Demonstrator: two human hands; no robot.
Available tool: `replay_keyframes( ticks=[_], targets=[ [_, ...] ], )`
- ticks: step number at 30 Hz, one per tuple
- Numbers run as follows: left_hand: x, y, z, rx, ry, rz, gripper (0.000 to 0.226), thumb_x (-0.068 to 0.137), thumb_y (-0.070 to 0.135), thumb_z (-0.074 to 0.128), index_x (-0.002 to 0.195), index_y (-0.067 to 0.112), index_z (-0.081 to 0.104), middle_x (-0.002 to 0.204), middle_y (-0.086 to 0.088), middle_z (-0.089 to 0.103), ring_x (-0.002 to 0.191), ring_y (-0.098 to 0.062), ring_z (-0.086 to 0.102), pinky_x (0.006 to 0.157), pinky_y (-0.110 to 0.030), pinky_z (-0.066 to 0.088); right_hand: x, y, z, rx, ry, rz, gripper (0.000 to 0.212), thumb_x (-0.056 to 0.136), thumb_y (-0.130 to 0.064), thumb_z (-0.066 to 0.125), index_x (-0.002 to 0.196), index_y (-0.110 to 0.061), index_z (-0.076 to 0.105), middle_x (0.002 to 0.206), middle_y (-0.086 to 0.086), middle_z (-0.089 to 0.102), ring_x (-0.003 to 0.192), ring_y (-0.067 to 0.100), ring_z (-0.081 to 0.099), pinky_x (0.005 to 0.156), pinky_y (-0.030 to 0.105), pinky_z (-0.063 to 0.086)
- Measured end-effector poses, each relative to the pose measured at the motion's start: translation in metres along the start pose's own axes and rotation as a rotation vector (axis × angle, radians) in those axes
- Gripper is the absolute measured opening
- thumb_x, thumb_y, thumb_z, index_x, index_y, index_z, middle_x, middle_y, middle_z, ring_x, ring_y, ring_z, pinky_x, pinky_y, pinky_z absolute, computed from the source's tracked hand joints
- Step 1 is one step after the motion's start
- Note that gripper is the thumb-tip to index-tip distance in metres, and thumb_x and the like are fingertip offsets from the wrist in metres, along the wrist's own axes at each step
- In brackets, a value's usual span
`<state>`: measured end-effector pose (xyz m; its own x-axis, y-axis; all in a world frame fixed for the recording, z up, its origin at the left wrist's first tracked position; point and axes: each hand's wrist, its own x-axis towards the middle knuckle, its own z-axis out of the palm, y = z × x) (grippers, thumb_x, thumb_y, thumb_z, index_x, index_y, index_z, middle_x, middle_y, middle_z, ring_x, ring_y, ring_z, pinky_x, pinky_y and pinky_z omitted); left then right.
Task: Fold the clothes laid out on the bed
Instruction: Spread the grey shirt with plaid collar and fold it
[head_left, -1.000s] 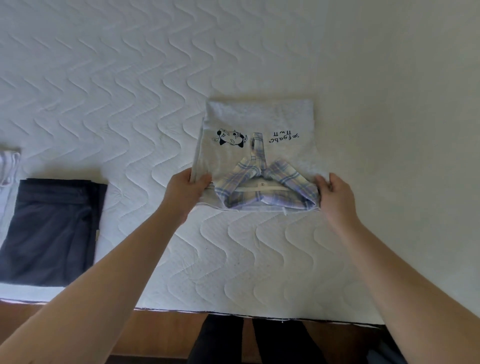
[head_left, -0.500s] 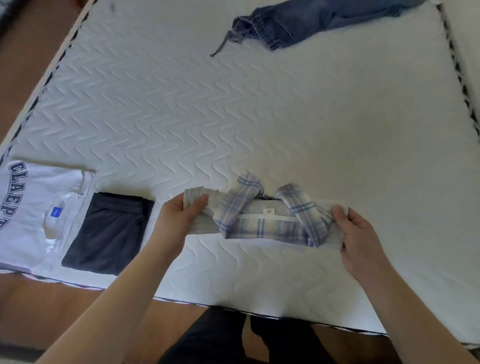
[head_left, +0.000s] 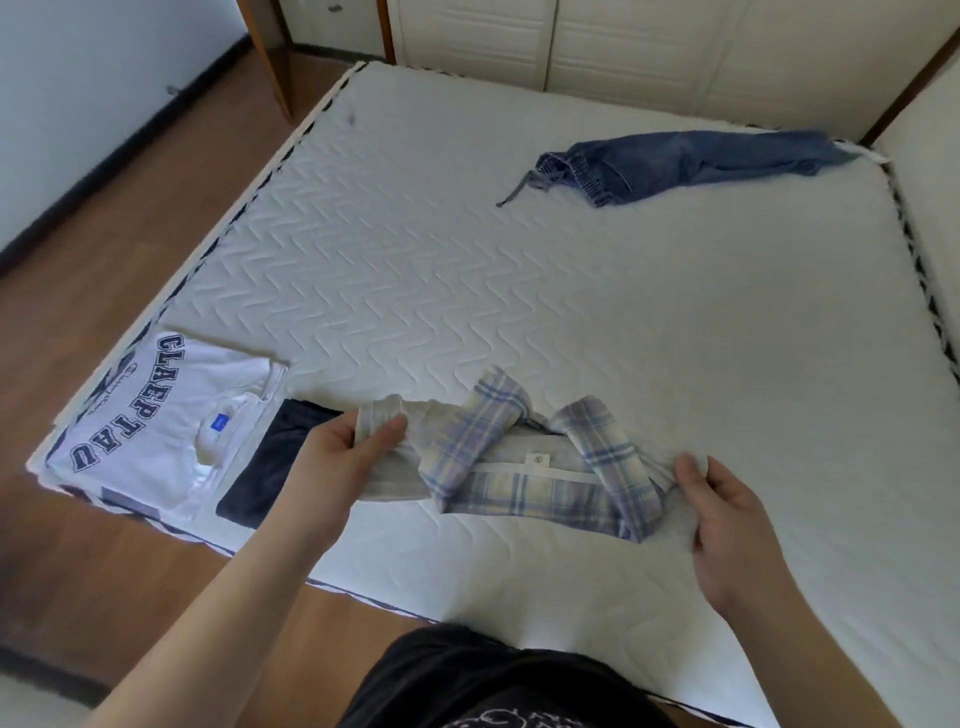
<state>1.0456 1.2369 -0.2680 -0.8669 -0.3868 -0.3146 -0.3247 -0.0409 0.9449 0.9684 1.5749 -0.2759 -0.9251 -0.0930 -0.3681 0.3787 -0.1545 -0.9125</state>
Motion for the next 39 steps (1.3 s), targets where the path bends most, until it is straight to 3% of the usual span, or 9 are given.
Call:
replay_keyframes(
  ticks=[5,9,12,17,24,27,31,35,39],
  targets=[
    [-0.02,0.02,-0.027,-0.002,0.116,0.037,0.044,0.074,0.059,0.07,0.092,0.02,0.075,0.088,-0.007,0.076,0.081,-0.024,0.072,0.075,-0.036,0.054,-0.002,-0.023,0.035,0.014,-0.075,-0.021,0.03,0.087,-0.028,0.062,0.095,0.0,0.069,0.088,0.013,0.074,0.075,0.02,0.071,0.06,0.026,0.057],
    [-0.053,0.025,-0.039,-0.007,0.255,0.023,0.038,0.076,0.053,0.07,0.089,0.017,0.074,0.086,-0.015,0.074,0.078,-0.037,0.07,0.073,-0.049,0.056,0.0,-0.025,0.051,-0.012,-0.169,-0.007,0.021,0.089,-0.027,0.062,0.085,-0.01,0.074,0.087,0.011,0.074,0.074,0.019,0.071,0.063,0.027,0.058],
    [-0.087,0.021,-0.044,-0.047,0.34,-0.001,0.03,0.085,0.043,0.069,0.089,0.014,0.073,0.087,-0.019,0.073,0.078,-0.042,0.069,0.063,-0.043,0.058,0.0,-0.018,0.061,-0.063,-0.245,0.003,0.02,0.09,-0.029,0.063,0.083,-0.015,0.075,0.087,0.01,0.075,0.073,0.018,0.071,0.062,0.025,0.057],
    [-0.141,0.005,-0.063,-0.135,0.514,-0.031,0.021,0.09,0.031,0.067,0.091,0.011,0.074,0.089,-0.014,0.075,0.075,-0.025,0.072,0.064,-0.029,0.058,-0.002,-0.004,0.095,-0.12,-0.388,0.064,0.021,0.082,-0.035,0.067,0.085,-0.017,0.076,0.087,0.009,0.075,0.073,0.018,0.071,0.061,0.026,0.057],
    [-0.208,-0.024,-0.101,-0.265,0.723,-0.052,0.015,0.089,0.03,0.068,0.093,0.019,0.076,0.093,-0.01,0.076,0.081,-0.024,0.072,0.069,-0.03,0.057,-0.018,0.018,0.161,-0.227,-0.58,0.112,0.031,0.089,-0.029,0.066,0.091,0.002,0.065,0.089,0.014,0.071,0.077,0.021,0.066,0.065,0.027,0.052],
    [-0.227,-0.036,-0.121,-0.329,0.812,-0.046,0.011,0.089,0.028,0.068,0.093,0.021,0.076,0.093,-0.009,0.076,0.08,-0.022,0.073,0.063,-0.024,0.057,-0.028,0.027,0.197,-0.244,-0.639,0.13,0.021,0.09,-0.021,0.065,0.085,-0.002,0.068,0.085,0.015,0.068,0.077,0.023,0.063,0.064,0.027,0.05],
    [-0.239,-0.049,-0.157,-0.409,0.881,-0.046,0.01,0.09,0.025,0.067,0.092,0.023,0.077,0.094,-0.007,0.076,0.083,-0.023,0.074,0.062,-0.022,0.056,-0.042,0.04,0.251,-0.279,-0.717,0.146,0.018,0.092,-0.019,0.064,0.083,-0.004,0.068,0.088,0.02,0.067,0.083,0.027,0.06,0.079,0.04,0.043],
    [-0.242,-0.064,-0.206,-0.43,0.921,-0.048,0.009,0.091,0.027,0.067,0.092,0.026,0.076,0.095,-0.006,0.076,0.086,-0.023,0.074,0.071,-0.03,0.055,-0.051,0.057,0.312,-0.324,-0.746,0.13,0.026,0.092,-0.021,0.065,0.089,0.004,0.066,0.091,0.021,0.069,0.085,0.029,0.062,0.081,0.042,0.043],
    [-0.238,-0.078,-0.254,-0.45,0.917,-0.033,0.013,0.092,0.031,0.066,0.097,0.023,0.075,0.098,-0.005,0.076,0.089,-0.022,0.073,0.067,-0.023,0.056,-0.058,0.069,0.379,-0.349,-0.773,0.099,0.018,0.092,-0.019,0.065,0.085,-0.005,0.073,0.09,0.017,0.072,0.082,0.026,0.065,0.08,0.038,0.046]
  ],
)
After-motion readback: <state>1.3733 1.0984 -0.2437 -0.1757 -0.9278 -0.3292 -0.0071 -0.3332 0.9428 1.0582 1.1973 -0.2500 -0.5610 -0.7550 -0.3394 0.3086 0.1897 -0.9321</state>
